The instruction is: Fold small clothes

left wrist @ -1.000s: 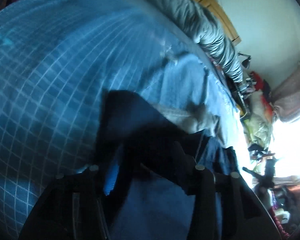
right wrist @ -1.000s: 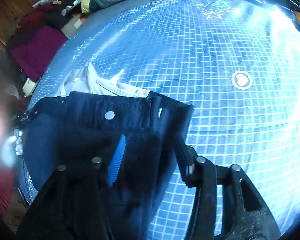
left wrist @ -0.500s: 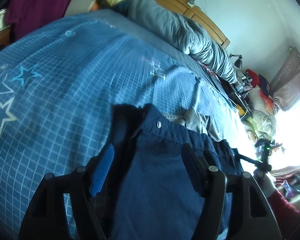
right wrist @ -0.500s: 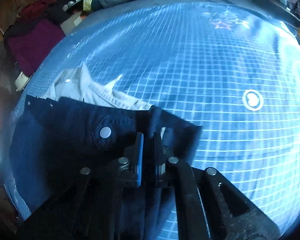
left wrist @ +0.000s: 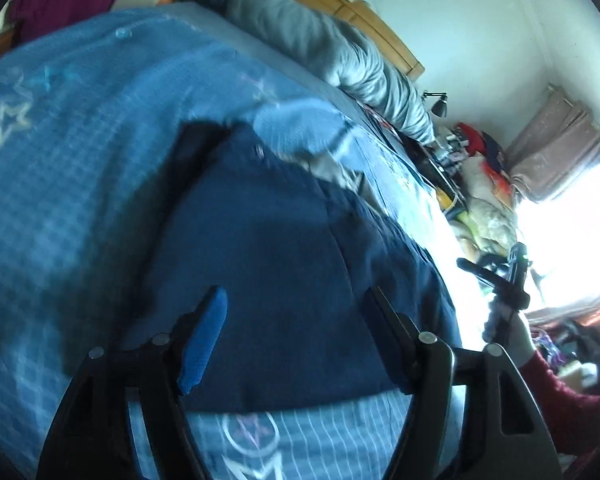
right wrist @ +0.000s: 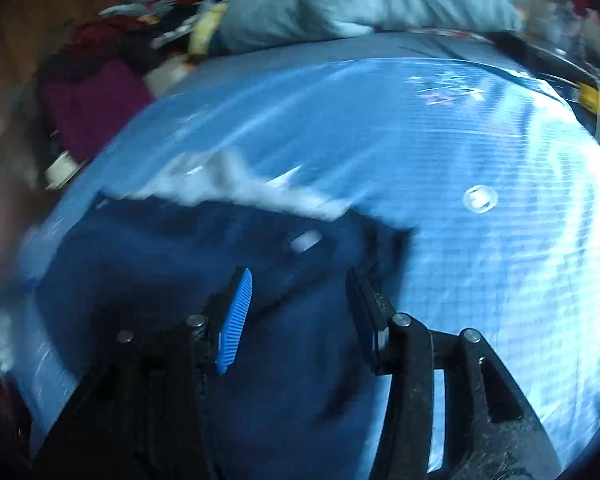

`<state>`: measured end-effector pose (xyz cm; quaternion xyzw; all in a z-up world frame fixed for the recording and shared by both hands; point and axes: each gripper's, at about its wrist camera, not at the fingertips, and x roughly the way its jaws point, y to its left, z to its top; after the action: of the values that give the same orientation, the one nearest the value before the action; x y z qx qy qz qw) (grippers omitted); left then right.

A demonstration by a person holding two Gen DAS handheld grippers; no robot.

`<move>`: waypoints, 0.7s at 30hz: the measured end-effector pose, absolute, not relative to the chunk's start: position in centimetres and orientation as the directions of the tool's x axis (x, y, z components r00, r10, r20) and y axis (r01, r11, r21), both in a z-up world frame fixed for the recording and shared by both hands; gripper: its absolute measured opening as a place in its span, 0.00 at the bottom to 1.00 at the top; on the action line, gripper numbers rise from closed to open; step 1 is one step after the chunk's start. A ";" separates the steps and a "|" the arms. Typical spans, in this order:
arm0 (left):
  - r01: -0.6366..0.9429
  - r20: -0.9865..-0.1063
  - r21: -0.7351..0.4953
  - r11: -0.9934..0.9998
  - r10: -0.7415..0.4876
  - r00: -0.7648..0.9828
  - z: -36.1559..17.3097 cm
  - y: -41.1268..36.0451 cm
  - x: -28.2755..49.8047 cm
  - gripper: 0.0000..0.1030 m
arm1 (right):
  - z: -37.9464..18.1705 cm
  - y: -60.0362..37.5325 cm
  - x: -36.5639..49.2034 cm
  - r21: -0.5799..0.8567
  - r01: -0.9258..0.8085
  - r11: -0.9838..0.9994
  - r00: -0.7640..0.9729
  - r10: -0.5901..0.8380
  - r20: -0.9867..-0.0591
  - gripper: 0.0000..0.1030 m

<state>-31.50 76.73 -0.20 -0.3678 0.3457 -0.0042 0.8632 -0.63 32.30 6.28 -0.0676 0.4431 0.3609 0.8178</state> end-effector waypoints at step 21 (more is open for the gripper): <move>-0.414 -0.521 -0.802 0.430 -0.166 0.837 -5.1 75.1 -40.9 0.68 | -0.6 29.0 -15.8 0.126 -0.664 0.737 0.298 0.414 -0.860 0.79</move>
<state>-40.89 75.13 -5.06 -0.5282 0.2749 0.0775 0.7996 -15.85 29.01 -0.60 -0.1282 0.4861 0.3389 0.7952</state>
